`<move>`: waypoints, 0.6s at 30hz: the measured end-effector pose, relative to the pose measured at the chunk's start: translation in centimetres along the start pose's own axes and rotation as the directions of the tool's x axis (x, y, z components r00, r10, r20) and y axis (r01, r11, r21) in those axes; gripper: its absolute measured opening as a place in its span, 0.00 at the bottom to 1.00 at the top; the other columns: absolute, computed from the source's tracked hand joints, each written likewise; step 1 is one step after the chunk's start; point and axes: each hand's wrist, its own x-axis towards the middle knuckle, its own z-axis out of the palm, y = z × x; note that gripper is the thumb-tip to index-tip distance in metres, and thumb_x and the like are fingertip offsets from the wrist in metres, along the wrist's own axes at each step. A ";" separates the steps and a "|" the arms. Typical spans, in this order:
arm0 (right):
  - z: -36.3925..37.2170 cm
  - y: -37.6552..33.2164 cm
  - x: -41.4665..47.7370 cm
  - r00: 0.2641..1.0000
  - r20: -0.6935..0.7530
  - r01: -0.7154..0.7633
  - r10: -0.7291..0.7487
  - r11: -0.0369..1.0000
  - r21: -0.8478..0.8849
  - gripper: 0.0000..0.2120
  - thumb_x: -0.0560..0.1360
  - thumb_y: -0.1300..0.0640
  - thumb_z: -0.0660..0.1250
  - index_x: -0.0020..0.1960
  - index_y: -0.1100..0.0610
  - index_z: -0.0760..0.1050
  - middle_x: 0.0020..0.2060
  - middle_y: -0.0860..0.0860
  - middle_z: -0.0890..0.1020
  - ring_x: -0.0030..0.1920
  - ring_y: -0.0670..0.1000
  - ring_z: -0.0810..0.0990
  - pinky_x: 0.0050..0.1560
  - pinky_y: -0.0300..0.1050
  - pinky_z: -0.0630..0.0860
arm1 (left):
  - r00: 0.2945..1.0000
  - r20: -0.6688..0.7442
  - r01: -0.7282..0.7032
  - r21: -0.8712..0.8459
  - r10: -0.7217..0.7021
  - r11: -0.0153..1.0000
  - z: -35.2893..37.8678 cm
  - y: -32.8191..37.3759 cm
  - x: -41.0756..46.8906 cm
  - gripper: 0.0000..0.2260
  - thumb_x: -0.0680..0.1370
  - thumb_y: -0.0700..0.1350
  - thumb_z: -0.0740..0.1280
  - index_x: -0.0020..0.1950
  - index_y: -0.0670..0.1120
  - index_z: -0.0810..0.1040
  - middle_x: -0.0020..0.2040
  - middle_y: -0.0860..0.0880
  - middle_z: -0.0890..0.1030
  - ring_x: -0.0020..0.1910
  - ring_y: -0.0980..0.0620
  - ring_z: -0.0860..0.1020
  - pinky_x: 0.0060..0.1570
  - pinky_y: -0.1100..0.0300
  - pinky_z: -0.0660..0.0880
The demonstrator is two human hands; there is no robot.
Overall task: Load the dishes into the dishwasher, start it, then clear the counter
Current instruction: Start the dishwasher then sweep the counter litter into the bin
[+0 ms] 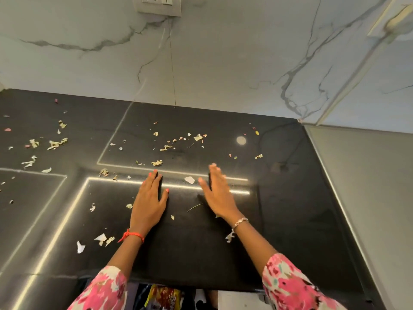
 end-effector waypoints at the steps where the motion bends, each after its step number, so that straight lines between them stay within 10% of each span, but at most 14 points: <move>1: -0.4 -0.4 0.9 0.997 0.051 0.055 -0.062 0.989 0.138 0.30 0.80 0.43 0.51 0.76 0.56 0.49 0.76 0.49 0.48 0.75 0.45 0.45 0.74 0.43 0.42 | 1.000 -0.003 0.007 0.015 -0.007 1.000 0.1 0.0 0.1 0.22 0.80 0.46 0.59 0.73 0.43 0.63 0.76 0.48 0.58 0.75 0.52 0.52 0.73 0.53 0.47; 3: -2.7 0.6 3.0 0.997 -0.042 0.072 -0.064 0.969 0.236 0.28 0.80 0.45 0.52 0.75 0.55 0.53 0.76 0.48 0.50 0.75 0.45 0.45 0.74 0.43 0.42 | 0.999 -0.010 0.031 0.042 -0.031 0.999 0.1 0.0 0.1 0.22 0.81 0.47 0.58 0.74 0.43 0.62 0.76 0.49 0.57 0.75 0.54 0.50 0.73 0.53 0.44; 10: -10.0 9.9 9.2 0.962 -0.148 -0.256 0.228 0.942 -0.217 0.35 0.79 0.40 0.49 0.76 0.63 0.49 0.76 0.57 0.48 0.76 0.54 0.45 0.75 0.53 0.43 | 0.998 0.013 0.055 0.092 -0.057 0.994 0.1 0.1 -0.2 0.25 0.79 0.52 0.54 0.74 0.45 0.60 0.76 0.51 0.56 0.74 0.59 0.48 0.73 0.56 0.43; 13: -6.3 7.2 8.2 0.994 -0.091 -0.087 0.060 0.941 -0.327 0.37 0.77 0.36 0.47 0.75 0.63 0.50 0.76 0.56 0.50 0.76 0.53 0.46 0.74 0.51 0.40 | 0.997 0.007 0.073 0.093 -0.074 0.993 -0.1 0.1 -0.1 0.23 0.80 0.50 0.56 0.74 0.46 0.61 0.76 0.51 0.57 0.74 0.60 0.49 0.74 0.55 0.44; 18: -5.8 3.6 9.2 0.969 0.196 0.110 -0.148 0.975 0.192 0.29 0.79 0.41 0.51 0.76 0.52 0.52 0.76 0.45 0.49 0.76 0.47 0.46 0.74 0.48 0.45 | 0.996 0.025 0.081 0.122 -0.084 0.989 -0.1 -0.3 0.0 0.27 0.77 0.56 0.51 0.75 0.47 0.60 0.75 0.56 0.53 0.74 0.61 0.48 0.72 0.60 0.41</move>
